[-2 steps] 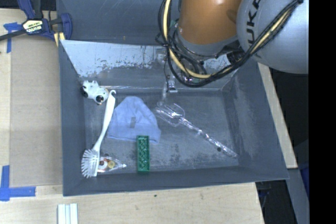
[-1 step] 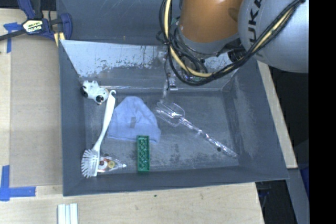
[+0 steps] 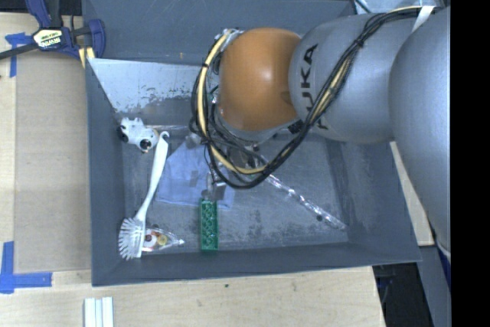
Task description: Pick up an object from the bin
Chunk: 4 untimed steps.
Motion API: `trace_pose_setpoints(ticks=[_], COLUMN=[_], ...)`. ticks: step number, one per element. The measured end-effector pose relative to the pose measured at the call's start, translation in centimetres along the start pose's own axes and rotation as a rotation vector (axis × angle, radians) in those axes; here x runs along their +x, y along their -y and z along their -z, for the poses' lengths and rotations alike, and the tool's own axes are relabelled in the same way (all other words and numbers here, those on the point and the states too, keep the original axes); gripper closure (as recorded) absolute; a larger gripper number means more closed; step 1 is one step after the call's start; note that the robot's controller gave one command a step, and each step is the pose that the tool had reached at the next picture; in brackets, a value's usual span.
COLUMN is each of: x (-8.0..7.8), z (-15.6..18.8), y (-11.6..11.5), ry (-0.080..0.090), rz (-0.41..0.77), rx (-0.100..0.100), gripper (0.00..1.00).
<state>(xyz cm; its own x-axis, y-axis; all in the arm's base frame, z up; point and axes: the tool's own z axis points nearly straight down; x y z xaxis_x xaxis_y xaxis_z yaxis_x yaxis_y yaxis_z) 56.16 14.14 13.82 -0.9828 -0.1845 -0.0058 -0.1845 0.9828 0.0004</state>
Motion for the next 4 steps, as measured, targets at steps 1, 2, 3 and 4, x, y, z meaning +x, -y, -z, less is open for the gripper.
trace_pose_setpoints(ticks=[1, 2, 3, 4], x=[1.8, 4.7, -3.2, 3.8], z=[2.1, -0.3, -6.7, -6.7], y=[-2.8, -0.1, -0.7, -0.4], ry=[0.006, -0.006, 0.013, 0.007], rz=[0.141, 0.498, 0.459, 0.964], rx=[0.000, -0.002, 0.000, 0.001], gripper=[0.00, 0.00, 0.00, 1.00])
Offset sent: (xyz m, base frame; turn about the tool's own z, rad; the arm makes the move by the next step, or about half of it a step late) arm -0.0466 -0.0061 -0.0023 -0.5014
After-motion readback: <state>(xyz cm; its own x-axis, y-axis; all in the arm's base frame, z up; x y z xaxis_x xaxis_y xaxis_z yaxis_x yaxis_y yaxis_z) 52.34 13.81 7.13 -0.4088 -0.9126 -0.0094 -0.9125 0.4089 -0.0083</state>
